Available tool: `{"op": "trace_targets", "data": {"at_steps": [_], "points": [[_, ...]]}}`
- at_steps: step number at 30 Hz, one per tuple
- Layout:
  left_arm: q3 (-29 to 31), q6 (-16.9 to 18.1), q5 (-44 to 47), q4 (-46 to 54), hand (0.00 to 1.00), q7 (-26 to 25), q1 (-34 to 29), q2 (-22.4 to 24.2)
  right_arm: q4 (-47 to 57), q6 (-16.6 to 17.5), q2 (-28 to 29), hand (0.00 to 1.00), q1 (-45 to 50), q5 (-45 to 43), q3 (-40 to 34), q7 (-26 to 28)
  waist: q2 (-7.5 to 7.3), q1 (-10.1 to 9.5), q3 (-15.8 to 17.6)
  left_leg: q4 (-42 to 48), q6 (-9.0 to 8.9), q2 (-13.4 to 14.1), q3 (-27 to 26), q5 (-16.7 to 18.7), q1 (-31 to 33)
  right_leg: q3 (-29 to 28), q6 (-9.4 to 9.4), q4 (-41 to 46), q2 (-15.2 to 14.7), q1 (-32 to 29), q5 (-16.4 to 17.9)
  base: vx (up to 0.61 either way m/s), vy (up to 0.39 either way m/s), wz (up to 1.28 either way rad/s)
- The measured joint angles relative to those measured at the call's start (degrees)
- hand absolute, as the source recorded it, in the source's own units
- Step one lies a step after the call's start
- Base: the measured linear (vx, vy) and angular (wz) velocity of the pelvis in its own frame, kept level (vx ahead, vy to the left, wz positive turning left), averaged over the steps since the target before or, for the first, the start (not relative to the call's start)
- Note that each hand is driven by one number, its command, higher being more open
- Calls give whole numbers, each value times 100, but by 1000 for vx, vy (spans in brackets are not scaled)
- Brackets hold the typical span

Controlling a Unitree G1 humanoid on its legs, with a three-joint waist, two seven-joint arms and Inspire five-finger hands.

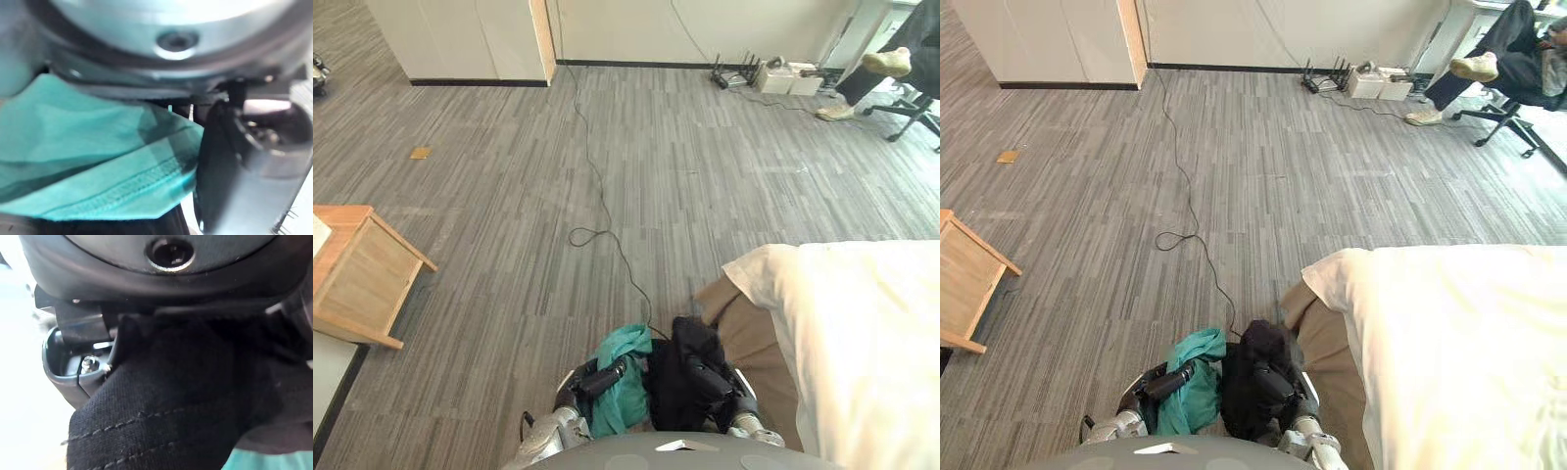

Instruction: Tidy up the quilt and then pick up the clothes from the bed and put them into the laundry hamper

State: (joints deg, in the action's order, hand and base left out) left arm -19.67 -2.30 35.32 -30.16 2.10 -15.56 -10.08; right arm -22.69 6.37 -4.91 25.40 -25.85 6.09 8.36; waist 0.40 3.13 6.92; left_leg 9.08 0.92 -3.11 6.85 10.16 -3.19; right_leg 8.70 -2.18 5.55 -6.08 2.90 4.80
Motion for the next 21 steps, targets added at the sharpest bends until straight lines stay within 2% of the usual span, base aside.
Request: {"op": "trace_targets", "data": {"at_steps": [1,2,3,4,5,6,7,8,9,10,11,12,13,14,15,16,17,18,19,20,21], "points": [[31,5,0,-29,0,-45,13,-16,2,15,-17,0,5,-2,-3,-7,13,2,7,202,-83,77,-90,141,41,-156,53,127,91,-29,112,26,-76,-23],[127,39,-1,-126,0,-114,75,-31,45,48,-81,0,11,-5,-7,-9,59,0,22,891,-288,221,-233,369,270,-348,247,299,216,-57,246,45,-36,-6],[168,70,-3,-197,0,-144,167,-66,46,76,-116,0,0,-4,-30,-12,56,19,56,1455,-365,234,-418,423,550,-324,246,368,230,-59,341,45,-58,28],[234,97,-30,-301,0,-204,404,-47,44,80,-189,0,-7,6,-162,-29,0,34,202,2773,-670,335,-912,49,1186,-253,240,586,174,-34,490,57,-86,39],[320,161,-51,-272,0,-223,441,13,79,80,-277,0,1,17,-242,-29,-110,14,287,3254,-792,360,-1101,-177,1389,-262,245,653,31,83,541,78,-93,32],[392,229,-51,-188,0,-241,418,92,129,86,-356,0,-8,27,-315,-25,-57,3,411,3474,-699,384,-1246,-68,1407,-253,177,690,-33,208,601,108,-52,7],[383,229,-51,-41,0,-232,373,133,185,87,-465,0,-28,53,-506,-39,64,21,456,3159,-568,393,-1388,331,1416,-240,173,753,-82,257,704,130,33,2],[376,217,-51,32,0,-218,369,137,221,86,-497,0,-43,74,-615,-47,141,30,473,2875,-516,387,-1458,408,1412,-242,148,752,-102,293,743,168,61,2],[409,210,-54,219,0,-227,308,134,264,85,-547,0,-21,76,-722,-49,216,36,504,2202,-431,357,-1559,388,1405,-244,98,743,-168,382,820,167,79,0],[455,211,-58,333,0,-240,242,135,287,83,-564,0,-6,83,-726,-48,226,37,509,1862,-399,356,-1626,304,1410,-245,62,734,-205,442,869,205,99,0],[522,211,-62,562,0,-274,75,135,383,77,-563,0,87,93,-719,-32,236,9,510,1215,-403,370,-1639,-57,1418,-240,-30,736,-256,592,1003,248,127,-2],[555,211,-63,718,0,-287,-131,147,475,77,-575,0,252,132,-709,15,245,-8,510,930,-370,386,-1654,-628,1382,-243,-120,735,-282,781,1165,272,151,-6],[577,209,-67,740,0,-287,-233,154,482,76,-583,0,313,145,-712,43,198,-25,485,989,-106,336,-1714,-597,1315,-266,-155,729,-350,864,1251,335,181,-14],[659,202,-204,763,0,-305,-372,197,513,81,-568,0,363,229,-690,165,101,-58,428,1244,-56,228,-1814,-270,1338,-308,-134,687,-478,957,1352,392,163,-15],[711,201,-263,852,0,-312,-462,262,542,100,-603,0,447,258,-648,300,169,-73,364,1675,85,232,-1839,95,1504,-404,-227,595,-484,1043,1282,430,159,-15],[738,201,-290,880,0,-312,-476,290,523,97,-604,0,447,260,-620,335,167,-97,355,1776,152,221,-1870,203,1523,-495,-324,620,-507,1033,1223,508,206,0],[765,195,-367,952,0,-311,-531,326,510,84,-597,0,478,267,-524,401,105,-134,293,1746,288,108,-1910,299,1441,-738,-402,1020,-608,898,1149,410,194,6],[765,193,-400,1000,0,-310,-547,342,511,78,-595,0,468,273,-513,430,94,-136,267,1697,327,68,-1905,337,1388,-800,-468,1389,-630,735,1113,451,229,10],[763,193,-407,1092,0,-305,-588,350,510,55,-586,0,455,299,-486,450,45,-148,256,1453,368,-44,-1907,369,1151,-1008,-745,2487,-692,246,957,292,146,7],[758,193,-416,1134,0,-305,-617,341,513,55,-569,0,426,298,-470,454,6,-140,241,1313,401,-120,-1905,376,1019,-1134,-1023,3144,-730,-36,774,367,167,11],[698,194,-422,1196,0,-304,-644,334,522,55,-494,0,385,297,-424,453,-103,-118,222,1089,463,-266,-1850,399,736,-1297,-1326,4321,-795,-593,273,369,124,24]]}}
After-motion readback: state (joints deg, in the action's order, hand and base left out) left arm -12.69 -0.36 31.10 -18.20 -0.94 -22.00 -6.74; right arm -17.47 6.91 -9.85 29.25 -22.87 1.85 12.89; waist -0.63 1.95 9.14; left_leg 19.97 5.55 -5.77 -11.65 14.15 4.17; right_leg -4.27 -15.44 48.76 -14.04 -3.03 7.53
